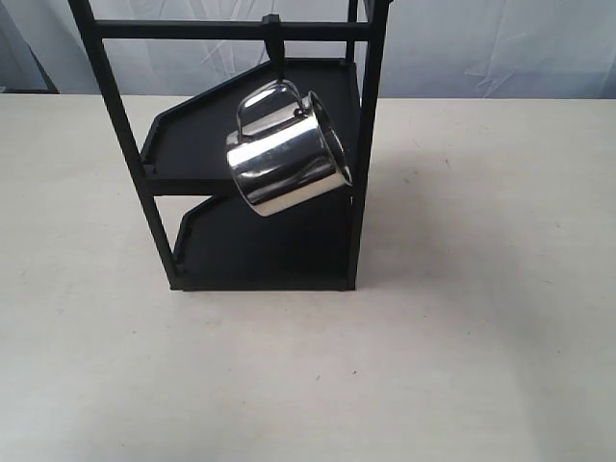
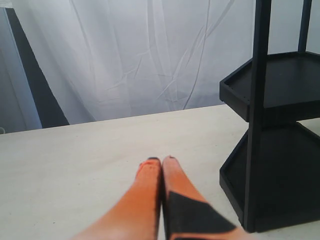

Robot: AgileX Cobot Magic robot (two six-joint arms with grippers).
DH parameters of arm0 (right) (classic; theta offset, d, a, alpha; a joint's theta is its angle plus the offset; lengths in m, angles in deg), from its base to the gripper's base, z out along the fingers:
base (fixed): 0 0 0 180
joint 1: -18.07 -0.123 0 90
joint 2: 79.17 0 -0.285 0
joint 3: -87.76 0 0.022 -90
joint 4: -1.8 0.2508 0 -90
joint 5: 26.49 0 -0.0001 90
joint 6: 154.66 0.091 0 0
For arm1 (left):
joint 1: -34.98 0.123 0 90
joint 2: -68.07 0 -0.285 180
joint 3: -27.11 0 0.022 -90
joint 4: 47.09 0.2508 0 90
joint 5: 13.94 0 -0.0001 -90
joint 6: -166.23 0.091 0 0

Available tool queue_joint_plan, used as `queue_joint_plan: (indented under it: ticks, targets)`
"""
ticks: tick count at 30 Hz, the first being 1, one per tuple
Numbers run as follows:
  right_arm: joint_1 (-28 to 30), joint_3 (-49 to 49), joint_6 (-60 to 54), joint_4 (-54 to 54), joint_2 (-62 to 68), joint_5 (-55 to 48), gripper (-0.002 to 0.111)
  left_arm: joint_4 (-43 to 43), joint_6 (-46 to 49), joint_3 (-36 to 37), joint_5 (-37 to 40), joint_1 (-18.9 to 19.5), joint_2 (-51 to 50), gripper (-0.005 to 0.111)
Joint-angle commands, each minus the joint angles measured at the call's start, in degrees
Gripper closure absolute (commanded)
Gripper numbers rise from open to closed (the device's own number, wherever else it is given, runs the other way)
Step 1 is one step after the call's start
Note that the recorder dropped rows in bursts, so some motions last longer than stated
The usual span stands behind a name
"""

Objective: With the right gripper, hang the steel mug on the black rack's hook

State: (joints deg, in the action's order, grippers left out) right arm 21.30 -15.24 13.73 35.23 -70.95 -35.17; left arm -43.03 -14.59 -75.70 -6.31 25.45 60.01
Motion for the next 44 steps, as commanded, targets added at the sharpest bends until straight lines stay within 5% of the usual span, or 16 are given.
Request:
queue_joint_plan:
  ticks: [1,29,34,44]
  targets:
    - [0.8,0.2,-0.5,-0.5,-0.4,-0.7,0.109,0.0,-0.1,0.0,-0.3,-0.3,0.3,0.105]
    - [0.8,0.2,-0.4,0.2,-0.4,-0.6,0.109,0.0,-0.1,0.0,-0.3,-0.3,0.3,0.105]
    - [0.7,0.2,-0.3,-24.0,-0.4,-1.6,0.109,0.0,-0.1,0.0,-0.3,-0.3,0.3,0.105]
    - [0.7,0.2,10.0,-36.9,-0.4,-6.1,0.109,0.0,-0.1,0.0,-0.3,-0.3,0.3,0.105]
